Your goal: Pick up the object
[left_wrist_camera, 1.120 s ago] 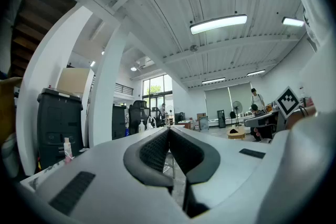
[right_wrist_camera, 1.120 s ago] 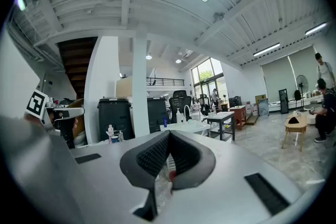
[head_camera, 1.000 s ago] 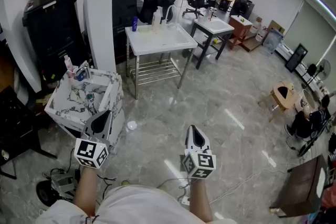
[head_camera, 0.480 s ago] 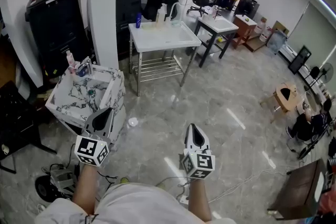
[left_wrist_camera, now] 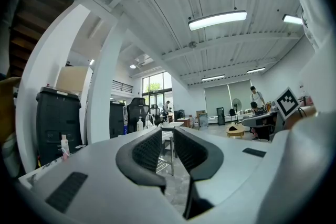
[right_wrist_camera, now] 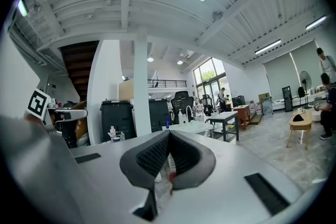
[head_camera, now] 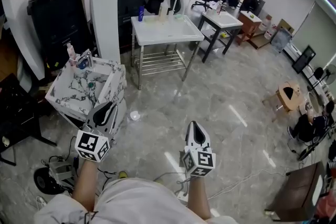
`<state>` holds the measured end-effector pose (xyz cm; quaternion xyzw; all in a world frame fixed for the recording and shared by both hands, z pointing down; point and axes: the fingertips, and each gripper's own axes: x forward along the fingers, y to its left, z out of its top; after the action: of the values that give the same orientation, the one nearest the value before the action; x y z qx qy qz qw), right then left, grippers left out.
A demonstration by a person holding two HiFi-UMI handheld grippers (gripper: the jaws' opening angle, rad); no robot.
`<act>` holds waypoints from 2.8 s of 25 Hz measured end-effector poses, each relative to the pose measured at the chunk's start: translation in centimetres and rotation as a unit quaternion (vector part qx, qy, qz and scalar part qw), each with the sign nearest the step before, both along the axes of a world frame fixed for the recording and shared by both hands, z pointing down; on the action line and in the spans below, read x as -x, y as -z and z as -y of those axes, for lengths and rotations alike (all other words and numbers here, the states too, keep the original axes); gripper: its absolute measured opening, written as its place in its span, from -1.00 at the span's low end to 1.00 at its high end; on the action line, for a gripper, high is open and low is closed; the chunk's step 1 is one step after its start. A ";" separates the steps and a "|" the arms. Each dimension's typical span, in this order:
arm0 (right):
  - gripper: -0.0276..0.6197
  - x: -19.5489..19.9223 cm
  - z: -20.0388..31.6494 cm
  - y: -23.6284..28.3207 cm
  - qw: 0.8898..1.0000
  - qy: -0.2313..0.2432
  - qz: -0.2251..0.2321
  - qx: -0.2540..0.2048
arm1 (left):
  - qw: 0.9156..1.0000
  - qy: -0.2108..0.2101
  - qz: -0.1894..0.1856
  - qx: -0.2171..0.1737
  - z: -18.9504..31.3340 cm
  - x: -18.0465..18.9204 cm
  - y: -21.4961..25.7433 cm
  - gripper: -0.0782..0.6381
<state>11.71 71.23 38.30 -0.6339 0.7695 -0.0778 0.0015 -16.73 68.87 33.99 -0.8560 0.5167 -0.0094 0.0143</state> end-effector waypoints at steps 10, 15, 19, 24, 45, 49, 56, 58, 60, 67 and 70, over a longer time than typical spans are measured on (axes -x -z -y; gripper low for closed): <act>-0.89 -2.8 0.3 -0.4 1.000 0.008 0.005 -0.002 | 1.000 0.024 -0.005 0.004 0.0 -2.5 -0.3 -0.47; -0.89 -5.1 0.2 -1.1 1.000 0.012 0.012 0.001 | 0.999 0.036 -0.009 0.008 -0.1 -4.4 -0.9 -0.47; -0.90 -7.5 0.3 -1.2 1.000 0.022 0.008 -0.003 | 0.999 0.043 -0.007 0.006 -0.3 -6.7 -1.1 -0.47; -0.90 -9.7 0.7 -2.0 0.999 0.032 0.010 -0.004 | 0.999 0.042 0.008 0.008 -0.7 -9.5 -1.8 -0.47; -0.89 -8.4 18.6 -4.4 0.999 0.018 -0.041 -0.007 | 0.999 0.029 -0.019 0.037 18.9 -8.0 -6.4 -0.47; -0.89 -6.8 25.1 -4.0 0.999 0.007 -0.041 -0.005 | 0.998 0.022 -0.023 0.045 25.6 -6.2 -6.3 -0.47; -0.89 -3.3 35.8 -3.3 0.999 -0.011 -0.044 -0.002 | 0.998 0.009 -0.027 0.054 36.7 -2.8 -6.1 -0.47; -0.89 -2.5 38.0 -3.2 0.998 -0.018 -0.052 -0.006 | 0.998 0.004 -0.029 0.053 39.1 -2.0 -6.1 -0.47; -0.89 -1.8 39.7 -3.0 0.998 -0.024 -0.059 -0.010 | 0.998 0.000 -0.031 0.049 41.0 -1.5 -5.9 -0.47; -0.90 0.0 44.3 -2.7 0.998 -0.026 -0.057 -0.008 | 0.998 -0.006 -0.038 0.041 45.7 -0.3 -5.2 -0.47; -0.90 0.0 46.4 -2.9 0.998 -0.025 -0.060 -0.007 | 0.998 -0.004 -0.036 0.043 47.9 -0.2 -5.4 -0.47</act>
<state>11.67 24.79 41.23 -0.6564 0.7526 -0.0343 -0.0383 -16.55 20.97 39.37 -0.8576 0.5126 -0.0003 -0.0413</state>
